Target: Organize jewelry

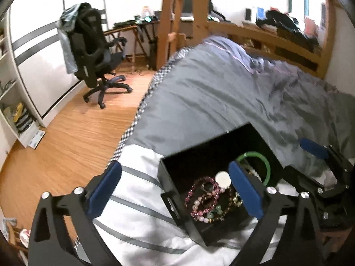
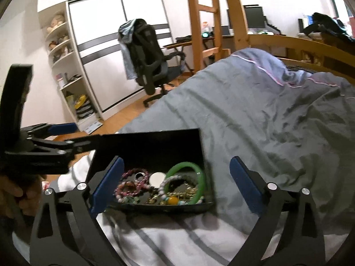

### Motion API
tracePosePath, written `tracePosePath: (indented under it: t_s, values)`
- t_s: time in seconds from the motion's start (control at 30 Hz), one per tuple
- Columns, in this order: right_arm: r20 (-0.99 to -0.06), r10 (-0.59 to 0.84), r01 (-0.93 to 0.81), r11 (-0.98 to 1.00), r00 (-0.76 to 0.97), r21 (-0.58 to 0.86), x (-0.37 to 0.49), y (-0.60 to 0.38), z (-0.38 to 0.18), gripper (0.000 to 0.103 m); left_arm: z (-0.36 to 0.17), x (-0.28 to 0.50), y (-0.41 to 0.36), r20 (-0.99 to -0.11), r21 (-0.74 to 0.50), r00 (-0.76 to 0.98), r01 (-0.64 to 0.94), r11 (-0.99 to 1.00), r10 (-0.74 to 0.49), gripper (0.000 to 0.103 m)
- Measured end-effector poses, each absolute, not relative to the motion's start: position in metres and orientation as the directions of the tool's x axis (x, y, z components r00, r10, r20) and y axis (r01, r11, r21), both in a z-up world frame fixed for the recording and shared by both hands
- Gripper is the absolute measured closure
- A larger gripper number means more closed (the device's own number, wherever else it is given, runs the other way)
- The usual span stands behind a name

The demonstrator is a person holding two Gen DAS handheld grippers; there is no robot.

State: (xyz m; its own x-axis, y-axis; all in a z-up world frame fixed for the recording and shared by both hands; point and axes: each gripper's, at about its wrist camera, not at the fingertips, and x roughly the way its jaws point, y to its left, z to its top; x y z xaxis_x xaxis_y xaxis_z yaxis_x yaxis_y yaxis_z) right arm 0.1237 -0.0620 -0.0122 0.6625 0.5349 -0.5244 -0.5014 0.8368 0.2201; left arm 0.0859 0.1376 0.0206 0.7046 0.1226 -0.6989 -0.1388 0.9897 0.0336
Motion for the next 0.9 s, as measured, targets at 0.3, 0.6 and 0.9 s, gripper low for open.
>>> tracePosePath:
  t_s: [0.3, 0.6, 0.9]
  values:
    - [-0.545, 0.499, -0.460, 0.861, 0.674, 0.219, 0.112, -0.073, 0.027, 0.004, 0.044, 0.062, 0.131, -0.661, 0.066, 0.733, -0.158, 0.985, 0.161, 0.006]
    - [-0.602, 0.480, -0.468, 0.863, 0.638, 0.191, 0.067, -0.079, 0.064, 0.004, 0.069, 0.006, 0.127, -0.674, 0.124, 0.723, -0.093, 0.988, 0.153, 0.006]
    - [-0.648, 0.468, -0.478, 0.860, 0.601, 0.179, 0.022, -0.086, 0.053, 0.004, 0.069, -0.036, 0.107, -0.635, 0.208, 0.758, -0.020, 0.978, 0.150, 0.006]
